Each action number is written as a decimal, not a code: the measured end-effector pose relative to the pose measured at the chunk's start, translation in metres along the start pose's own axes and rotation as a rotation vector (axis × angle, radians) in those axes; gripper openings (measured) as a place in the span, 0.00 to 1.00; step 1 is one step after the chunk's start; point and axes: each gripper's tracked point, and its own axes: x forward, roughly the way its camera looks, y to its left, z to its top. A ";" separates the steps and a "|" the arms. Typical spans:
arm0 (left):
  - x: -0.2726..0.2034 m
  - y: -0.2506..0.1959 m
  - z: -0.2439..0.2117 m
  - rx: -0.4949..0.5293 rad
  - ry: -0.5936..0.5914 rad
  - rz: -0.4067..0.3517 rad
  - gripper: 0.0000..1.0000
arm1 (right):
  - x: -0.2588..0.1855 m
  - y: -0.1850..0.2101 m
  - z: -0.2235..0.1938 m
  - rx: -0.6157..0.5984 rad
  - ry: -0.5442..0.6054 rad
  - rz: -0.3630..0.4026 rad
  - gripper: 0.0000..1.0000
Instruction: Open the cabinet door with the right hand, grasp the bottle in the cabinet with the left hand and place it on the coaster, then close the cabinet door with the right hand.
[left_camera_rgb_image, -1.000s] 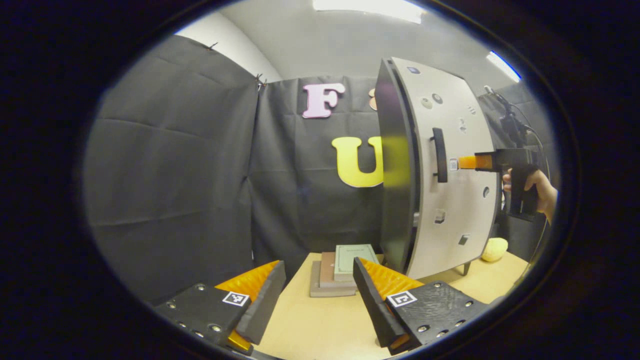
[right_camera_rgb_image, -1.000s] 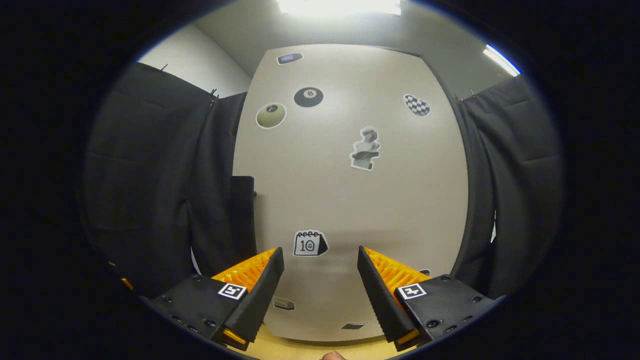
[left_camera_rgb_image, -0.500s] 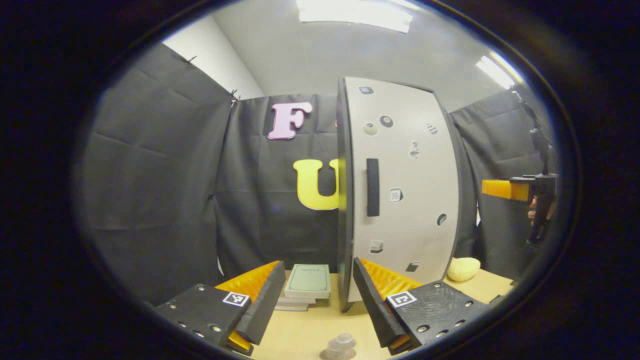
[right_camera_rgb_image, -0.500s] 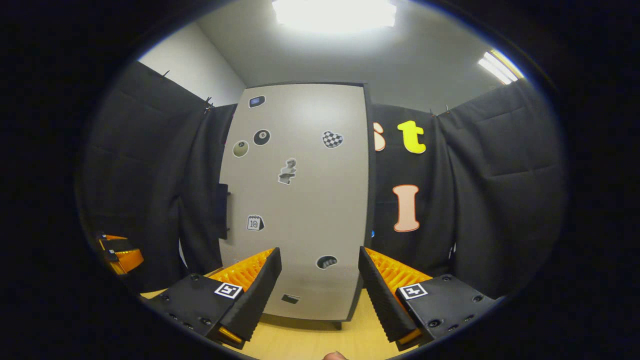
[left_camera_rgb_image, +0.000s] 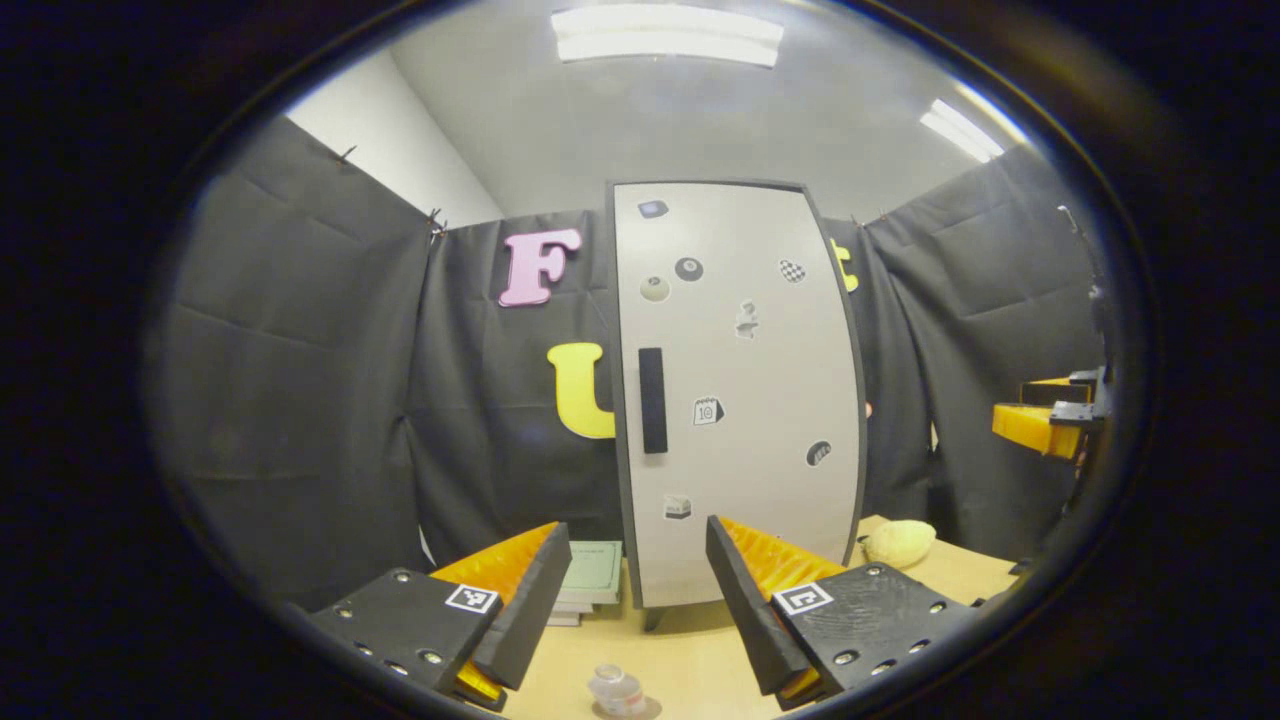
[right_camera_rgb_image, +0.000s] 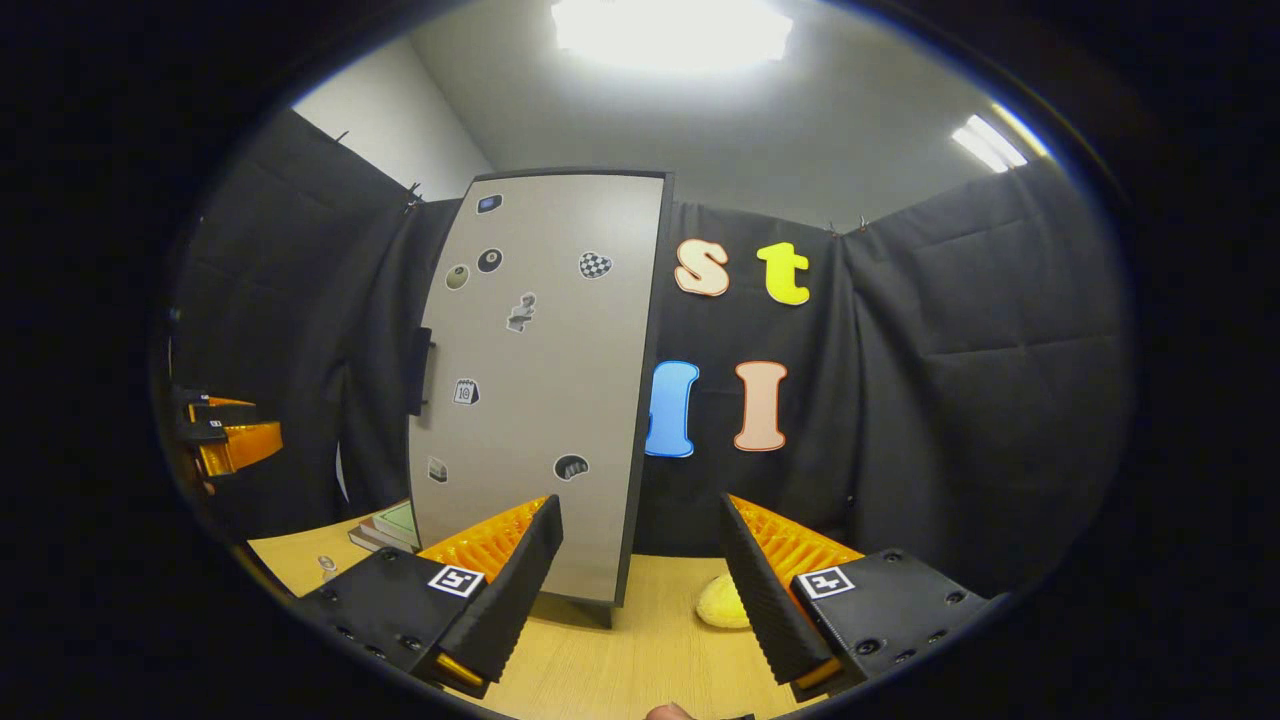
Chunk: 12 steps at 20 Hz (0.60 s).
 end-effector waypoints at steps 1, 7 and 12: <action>-0.001 -0.001 0.001 0.003 0.000 -0.006 0.82 | -0.004 0.000 -0.002 0.003 0.002 -0.004 0.98; -0.004 0.015 0.009 0.025 -0.011 -0.017 0.84 | -0.016 0.016 0.004 0.029 -0.024 -0.032 0.98; -0.002 0.034 0.002 0.021 0.000 -0.027 0.82 | -0.014 0.034 0.009 0.054 -0.033 -0.045 0.98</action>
